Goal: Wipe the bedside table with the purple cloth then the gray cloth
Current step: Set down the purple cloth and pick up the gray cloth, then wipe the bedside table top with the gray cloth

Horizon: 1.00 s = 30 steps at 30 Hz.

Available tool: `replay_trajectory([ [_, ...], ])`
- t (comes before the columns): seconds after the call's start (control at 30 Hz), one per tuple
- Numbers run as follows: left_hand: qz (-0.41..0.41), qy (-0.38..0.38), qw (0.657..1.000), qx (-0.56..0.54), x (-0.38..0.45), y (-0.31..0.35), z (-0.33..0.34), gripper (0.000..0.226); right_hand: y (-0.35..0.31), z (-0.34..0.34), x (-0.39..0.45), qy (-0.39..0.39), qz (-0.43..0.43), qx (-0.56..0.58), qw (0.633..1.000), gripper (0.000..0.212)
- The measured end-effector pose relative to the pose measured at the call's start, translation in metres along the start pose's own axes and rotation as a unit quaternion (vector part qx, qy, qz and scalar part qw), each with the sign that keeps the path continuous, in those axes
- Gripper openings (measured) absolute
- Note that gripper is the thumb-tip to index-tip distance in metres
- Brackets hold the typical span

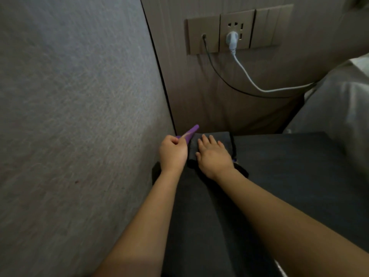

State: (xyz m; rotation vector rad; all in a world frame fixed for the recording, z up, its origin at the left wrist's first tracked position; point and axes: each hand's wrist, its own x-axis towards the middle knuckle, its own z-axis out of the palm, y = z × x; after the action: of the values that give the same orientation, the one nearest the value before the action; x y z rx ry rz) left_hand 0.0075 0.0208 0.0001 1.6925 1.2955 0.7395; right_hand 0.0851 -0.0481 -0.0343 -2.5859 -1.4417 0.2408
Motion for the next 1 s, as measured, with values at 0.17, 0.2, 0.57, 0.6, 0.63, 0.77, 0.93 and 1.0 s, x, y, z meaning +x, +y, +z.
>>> replay_trajectory([
  [0.17,0.036,0.007,0.999,0.038,-0.006,0.003,0.004,0.009,0.011,-0.002,-0.004,-0.021,-0.092,-0.026,0.995,0.054],
  [0.2,0.038,0.008,0.998,0.045,-0.008,0.004,0.004,0.009,0.019,-0.005,-0.008,-0.03,-0.103,-0.03,0.994,0.054],
  [0.57,0.11,-0.115,0.94,0.301,-0.048,0.01,0.044,0.038,0.105,-0.029,-0.039,-0.041,-0.014,-0.04,0.998,0.054],
  [0.6,0.132,-0.127,0.918,0.353,-0.053,0.012,0.048,0.044,0.108,-0.033,-0.039,-0.052,-0.01,-0.026,0.998,0.054],
  [0.63,0.175,-0.136,0.894,0.389,-0.059,0.015,0.052,0.048,0.11,-0.038,-0.038,-0.063,-0.004,0.01,0.998,0.053],
  [0.77,0.335,-0.227,0.827,0.389,-0.071,0.029,0.082,0.058,0.123,-0.064,-0.038,0.033,0.025,0.113,0.993,0.038],
  [0.93,0.307,-0.304,0.791,0.433,-0.069,0.033,0.113,0.067,0.136,-0.057,-0.044,-0.045,-0.002,-0.001,0.999,0.044],
  [1.0,0.281,-0.317,0.795,0.434,-0.066,0.03,0.115,0.071,0.132,-0.044,-0.044,-0.07,-0.009,0.0,0.997,0.054],
])
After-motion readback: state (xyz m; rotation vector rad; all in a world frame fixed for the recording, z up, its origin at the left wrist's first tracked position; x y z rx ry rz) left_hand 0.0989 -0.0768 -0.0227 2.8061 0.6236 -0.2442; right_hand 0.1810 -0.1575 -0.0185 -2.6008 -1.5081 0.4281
